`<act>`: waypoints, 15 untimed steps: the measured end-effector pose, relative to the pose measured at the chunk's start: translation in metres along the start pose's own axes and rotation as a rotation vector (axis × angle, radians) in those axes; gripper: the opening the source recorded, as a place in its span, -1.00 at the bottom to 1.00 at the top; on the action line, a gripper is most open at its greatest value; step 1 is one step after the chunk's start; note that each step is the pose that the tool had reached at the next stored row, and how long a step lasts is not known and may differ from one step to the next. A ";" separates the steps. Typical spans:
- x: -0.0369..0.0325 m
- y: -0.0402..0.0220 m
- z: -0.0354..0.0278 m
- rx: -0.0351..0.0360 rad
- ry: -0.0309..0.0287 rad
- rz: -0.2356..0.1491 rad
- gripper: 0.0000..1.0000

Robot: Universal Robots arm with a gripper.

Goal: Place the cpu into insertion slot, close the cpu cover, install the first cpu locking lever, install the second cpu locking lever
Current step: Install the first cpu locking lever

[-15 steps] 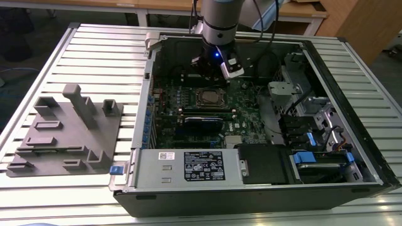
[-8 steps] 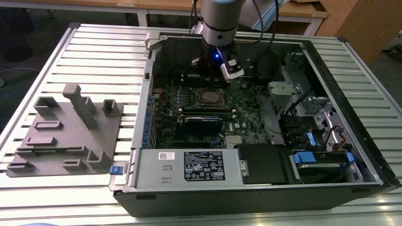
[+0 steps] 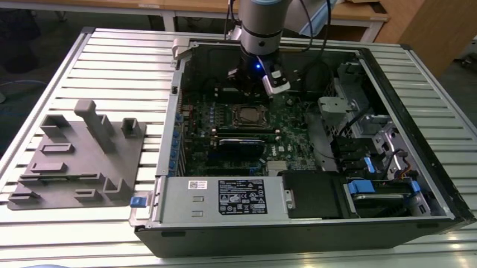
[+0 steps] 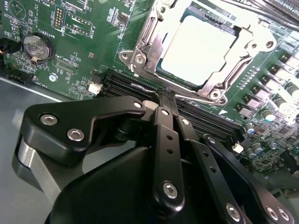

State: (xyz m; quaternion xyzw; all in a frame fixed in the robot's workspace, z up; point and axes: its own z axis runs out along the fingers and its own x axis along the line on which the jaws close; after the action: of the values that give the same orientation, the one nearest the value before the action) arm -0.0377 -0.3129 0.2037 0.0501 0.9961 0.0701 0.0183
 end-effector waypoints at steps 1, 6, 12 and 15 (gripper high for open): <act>-0.0001 0.0000 0.0000 -0.0001 0.0000 0.000 -0.79; -0.0001 0.0000 -0.0001 -0.0107 0.0011 0.000 -0.79; -0.0001 -0.0001 -0.0001 -0.0132 0.0014 0.001 -0.79; -0.0001 -0.0001 0.0000 -0.0143 0.0014 0.001 -0.79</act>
State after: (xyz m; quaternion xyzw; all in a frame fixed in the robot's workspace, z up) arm -0.0376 -0.3130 0.2037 0.0504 0.9956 0.0772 0.0180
